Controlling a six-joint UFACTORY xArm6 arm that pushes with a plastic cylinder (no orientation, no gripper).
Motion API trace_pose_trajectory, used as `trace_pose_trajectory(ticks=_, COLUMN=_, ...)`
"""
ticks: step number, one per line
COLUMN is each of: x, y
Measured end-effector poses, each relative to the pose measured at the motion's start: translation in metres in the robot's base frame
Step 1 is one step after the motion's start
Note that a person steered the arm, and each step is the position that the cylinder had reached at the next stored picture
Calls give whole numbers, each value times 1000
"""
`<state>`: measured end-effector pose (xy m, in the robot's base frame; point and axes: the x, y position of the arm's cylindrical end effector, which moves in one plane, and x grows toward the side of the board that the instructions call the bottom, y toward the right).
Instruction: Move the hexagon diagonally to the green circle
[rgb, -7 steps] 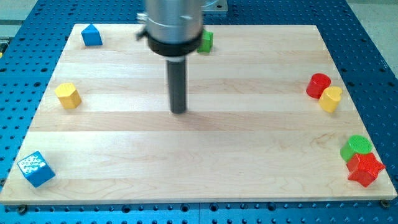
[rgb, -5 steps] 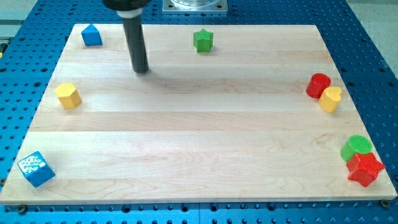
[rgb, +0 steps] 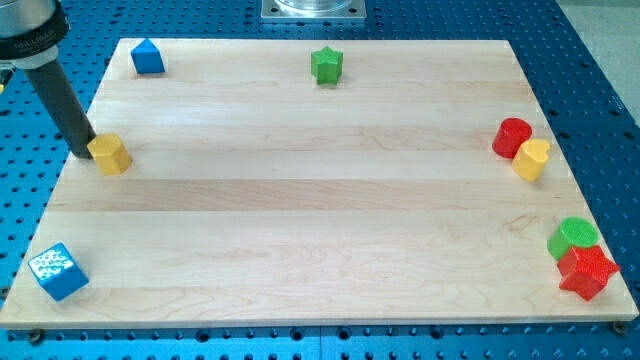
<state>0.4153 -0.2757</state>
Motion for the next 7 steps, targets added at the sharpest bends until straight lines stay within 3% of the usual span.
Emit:
trace_pose_trajectory(ticks=3, x=-9, y=97)
trace_pose_trajectory(ticks=4, x=-9, y=88)
trace_pose_trajectory(ticks=6, x=-19, y=8)
trace_pose_trajectory(ticks=7, x=18, y=24)
